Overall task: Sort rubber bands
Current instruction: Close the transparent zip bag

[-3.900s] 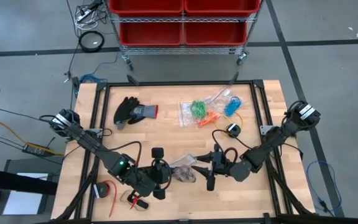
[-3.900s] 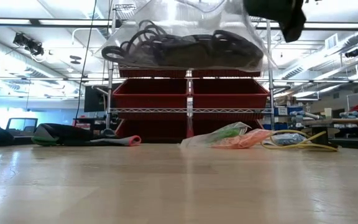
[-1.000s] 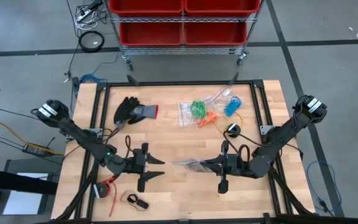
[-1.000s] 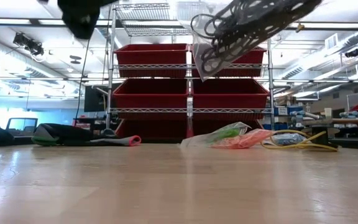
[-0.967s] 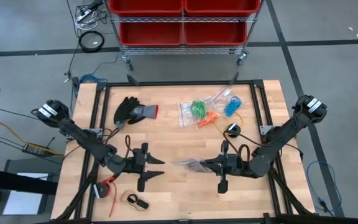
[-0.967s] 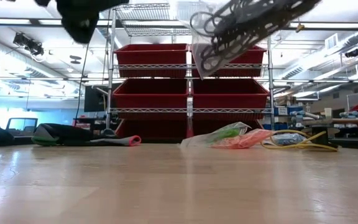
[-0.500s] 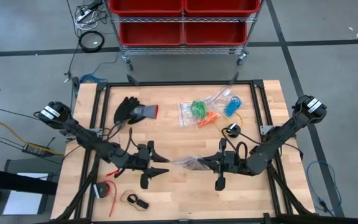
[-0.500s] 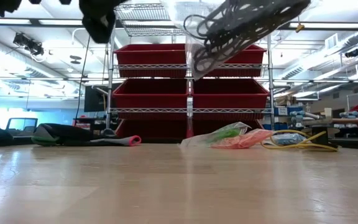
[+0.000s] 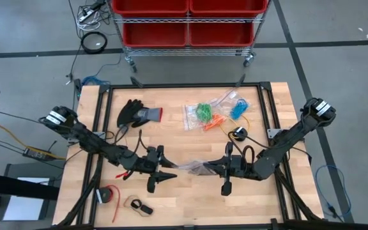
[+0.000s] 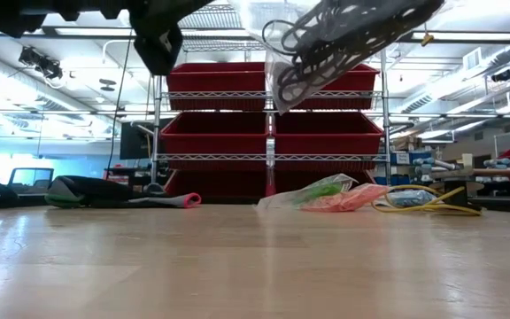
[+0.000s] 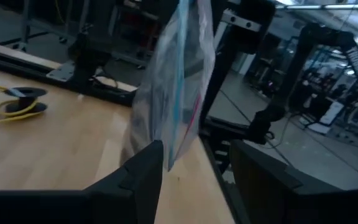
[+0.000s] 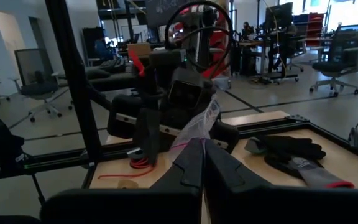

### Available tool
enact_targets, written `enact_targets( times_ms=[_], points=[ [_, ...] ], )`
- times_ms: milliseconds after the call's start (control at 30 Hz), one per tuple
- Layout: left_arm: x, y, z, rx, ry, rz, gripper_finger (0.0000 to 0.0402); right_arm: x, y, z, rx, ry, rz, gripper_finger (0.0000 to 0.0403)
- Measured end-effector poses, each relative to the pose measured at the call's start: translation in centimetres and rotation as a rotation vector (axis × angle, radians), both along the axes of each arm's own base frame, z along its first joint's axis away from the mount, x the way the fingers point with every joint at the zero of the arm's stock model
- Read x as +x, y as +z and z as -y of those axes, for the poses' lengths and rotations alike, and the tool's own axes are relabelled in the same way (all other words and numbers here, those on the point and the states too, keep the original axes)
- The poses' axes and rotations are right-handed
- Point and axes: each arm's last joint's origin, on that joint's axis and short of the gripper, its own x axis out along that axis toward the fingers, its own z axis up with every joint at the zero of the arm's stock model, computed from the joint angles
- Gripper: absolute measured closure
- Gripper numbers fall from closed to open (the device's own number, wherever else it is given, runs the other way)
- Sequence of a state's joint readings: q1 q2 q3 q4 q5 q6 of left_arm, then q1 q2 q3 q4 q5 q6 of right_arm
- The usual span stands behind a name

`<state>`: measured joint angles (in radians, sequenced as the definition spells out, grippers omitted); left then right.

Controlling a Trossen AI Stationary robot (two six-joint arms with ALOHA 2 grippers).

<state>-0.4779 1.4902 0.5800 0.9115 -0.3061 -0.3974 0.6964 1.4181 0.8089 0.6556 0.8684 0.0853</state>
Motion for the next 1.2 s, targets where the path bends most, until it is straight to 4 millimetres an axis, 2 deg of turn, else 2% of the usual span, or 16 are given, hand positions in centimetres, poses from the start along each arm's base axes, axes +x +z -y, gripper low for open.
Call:
enact_targets(
  times_ms=[167,267,367,567,800,967,1200],
  points=[
    [0.1,0.0,0.1,-0.005,-0.007,0.025,0.0213,0.0,0.0,0.0,-0.001,0.000,-0.002,0.0403],
    [0.1,0.0,0.1,0.011,-0.005,0.029,0.0236,0.0,-0.1,0.0,-0.003,0.000,-0.004,0.0403],
    [0.1,0.0,0.1,0.020,-0.007,0.031,0.0275,0.0,-0.1,0.0,-0.005,0.000,-0.007,0.0403],
    [0.1,0.0,0.3,0.043,-0.066,0.036,0.0387,0.0,-0.2,0.0,0.006,-0.001,-0.006,0.0403],
    [-0.4,0.9,0.2,0.060,-0.137,0.044,0.0398,-0.1,-0.7,-0.3,0.031,0.008,-0.042,0.0403],
    [-1.5,2.2,-0.4,0.115,-0.118,-0.064,0.0399,-0.2,-0.9,-0.5,0.042,0.040,-0.057,0.0403],
    [-1.7,6.2,-0.5,0.268,-0.063,-0.216,0.0400,-0.1,-1.2,-0.5,0.065,0.088,-0.082,0.0403]
  ],
)
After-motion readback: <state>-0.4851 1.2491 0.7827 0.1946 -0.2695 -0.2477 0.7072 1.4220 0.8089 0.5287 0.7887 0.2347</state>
